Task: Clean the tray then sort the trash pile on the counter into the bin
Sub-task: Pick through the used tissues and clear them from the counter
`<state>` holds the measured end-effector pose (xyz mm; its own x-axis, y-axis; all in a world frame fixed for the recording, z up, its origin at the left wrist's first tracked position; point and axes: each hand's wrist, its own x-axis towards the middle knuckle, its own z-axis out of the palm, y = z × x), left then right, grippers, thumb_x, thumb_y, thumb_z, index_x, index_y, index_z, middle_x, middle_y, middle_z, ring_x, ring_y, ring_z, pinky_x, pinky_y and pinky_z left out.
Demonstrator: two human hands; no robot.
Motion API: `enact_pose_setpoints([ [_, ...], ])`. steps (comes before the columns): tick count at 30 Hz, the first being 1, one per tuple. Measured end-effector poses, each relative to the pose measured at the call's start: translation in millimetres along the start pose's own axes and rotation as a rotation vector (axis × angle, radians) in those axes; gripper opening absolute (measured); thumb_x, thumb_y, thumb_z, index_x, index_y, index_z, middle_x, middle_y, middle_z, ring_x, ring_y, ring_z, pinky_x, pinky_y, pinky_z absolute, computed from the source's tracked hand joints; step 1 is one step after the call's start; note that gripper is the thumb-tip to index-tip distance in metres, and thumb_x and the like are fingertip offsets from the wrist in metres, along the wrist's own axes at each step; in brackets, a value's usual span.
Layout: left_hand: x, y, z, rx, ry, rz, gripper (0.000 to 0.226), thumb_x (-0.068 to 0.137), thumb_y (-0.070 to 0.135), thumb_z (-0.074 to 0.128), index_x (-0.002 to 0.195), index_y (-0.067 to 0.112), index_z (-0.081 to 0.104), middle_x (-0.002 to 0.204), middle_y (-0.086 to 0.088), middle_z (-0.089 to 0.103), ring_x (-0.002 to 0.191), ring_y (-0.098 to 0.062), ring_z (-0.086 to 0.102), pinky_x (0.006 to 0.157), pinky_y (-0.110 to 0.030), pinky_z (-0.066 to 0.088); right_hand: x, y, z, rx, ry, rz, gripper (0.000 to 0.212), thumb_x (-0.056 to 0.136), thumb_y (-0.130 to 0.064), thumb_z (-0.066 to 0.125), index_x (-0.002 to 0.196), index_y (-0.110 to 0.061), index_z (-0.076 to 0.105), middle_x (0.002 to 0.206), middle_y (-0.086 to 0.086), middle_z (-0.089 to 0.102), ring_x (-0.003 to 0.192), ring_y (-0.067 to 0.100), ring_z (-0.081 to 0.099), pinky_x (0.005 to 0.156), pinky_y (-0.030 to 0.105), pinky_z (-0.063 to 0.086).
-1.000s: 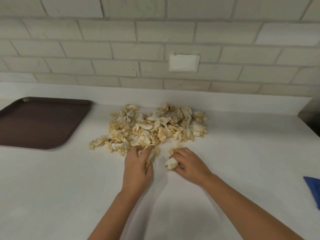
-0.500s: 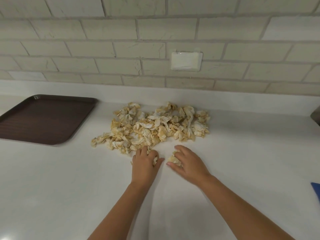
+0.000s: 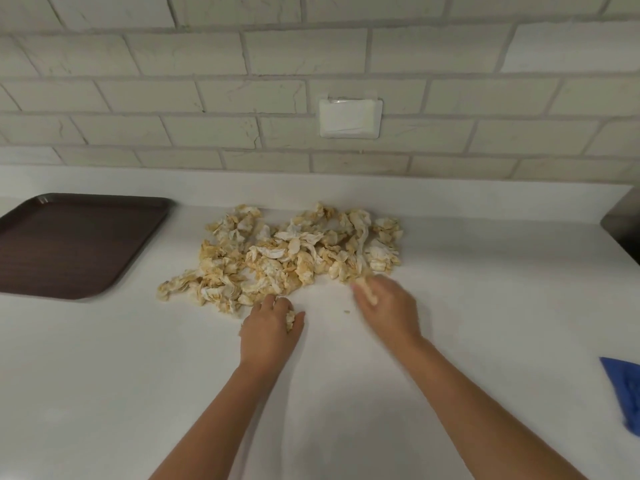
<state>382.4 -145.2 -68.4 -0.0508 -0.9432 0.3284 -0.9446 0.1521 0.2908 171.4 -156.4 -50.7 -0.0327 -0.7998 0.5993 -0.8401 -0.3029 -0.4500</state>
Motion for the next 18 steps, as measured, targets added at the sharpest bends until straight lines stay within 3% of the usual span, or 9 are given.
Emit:
enact_pose_setpoints([
  [1,2.1,-0.5,0.2,-0.002,0.003,0.007,0.019,0.078,0.03,0.071,0.078,0.013,0.063,0.076,-0.002,0.059,0.068,-0.025,0.059,0.047,-0.031,0.045,15.1,7.2,-6.6,-0.003,-0.001,0.111,0.034,0.089,-0.04,0.05,0.106,-0.017,0.068,0.094,0.002,0.07,0.079,0.022,0.065,0.063,0.02,0.043],
  [3,4.8,-1.4,1.9,0.001,0.013,0.019,0.018,0.08,0.03,0.066,0.075,0.013,0.062,0.072,-0.001,0.059,0.063,-0.023,0.059,0.044,-0.028,0.043,46.4,25.2,-12.9,-0.1,-0.188,0.285,0.044,0.093,-0.035,0.049,0.136,-0.024,0.048,0.121,0.008,0.061,0.099,0.029,0.062,0.074,0.031,0.048],
  [5,5.7,-1.4,2.8,0.009,0.02,0.028,0.021,0.079,0.034,0.057,0.073,0.014,0.062,0.069,0.0,0.058,0.06,-0.022,0.058,0.043,-0.025,0.04,66.9,38.9,-13.8,-0.303,-0.474,0.282,0.051,0.095,-0.035,0.045,0.144,-0.032,0.032,0.128,0.011,0.047,0.101,0.031,0.058,0.074,0.034,0.047],
  [7,5.1,-1.3,2.9,0.012,0.027,0.029,0.023,0.079,0.036,0.054,0.073,0.015,0.062,0.069,0.001,0.058,0.06,-0.021,0.058,0.043,-0.024,0.039,70.4,48.0,-10.7,-0.363,-0.618,0.213,0.045,0.095,-0.037,0.045,0.14,-0.031,0.04,0.13,0.01,0.042,0.101,0.029,0.058,0.074,0.033,0.047],
  [10,4.0,0.0,2.6,0.015,0.032,0.017,0.022,0.078,0.036,0.055,0.073,0.015,0.061,0.07,0.002,0.058,0.06,-0.021,0.058,0.042,-0.023,0.037,52.8,56.4,-8.7,-0.333,-0.574,0.197,0.035,0.092,-0.038,0.052,0.125,-0.025,0.055,0.124,0.006,0.045,0.096,0.026,0.058,0.071,0.031,0.046],
  [14,4.7,0.3,1.1,-0.013,0.013,-0.021,0.018,0.081,0.034,0.061,0.077,0.016,0.062,0.074,0.002,0.059,0.066,-0.021,0.059,0.045,-0.024,0.038,20.9,59.1,-11.6,-0.352,-0.433,0.118,0.026,0.09,-0.035,0.055,0.109,-0.018,0.06,0.108,0.004,0.054,0.085,0.025,0.059,0.059,0.027,0.037],
  [18,1.4,19.3,-5.3,-0.223,-0.028,-0.062,0.017,0.087,0.037,0.061,0.091,0.02,0.061,0.088,0.006,0.057,0.076,-0.015,0.055,0.056,-0.026,0.038,0.9,48.8,-19.9,-0.261,-0.399,0.164,0.021,0.089,-0.03,0.057,0.105,-0.017,0.062,0.101,0.002,0.059,0.083,0.025,0.06,0.058,0.028,0.036],
])
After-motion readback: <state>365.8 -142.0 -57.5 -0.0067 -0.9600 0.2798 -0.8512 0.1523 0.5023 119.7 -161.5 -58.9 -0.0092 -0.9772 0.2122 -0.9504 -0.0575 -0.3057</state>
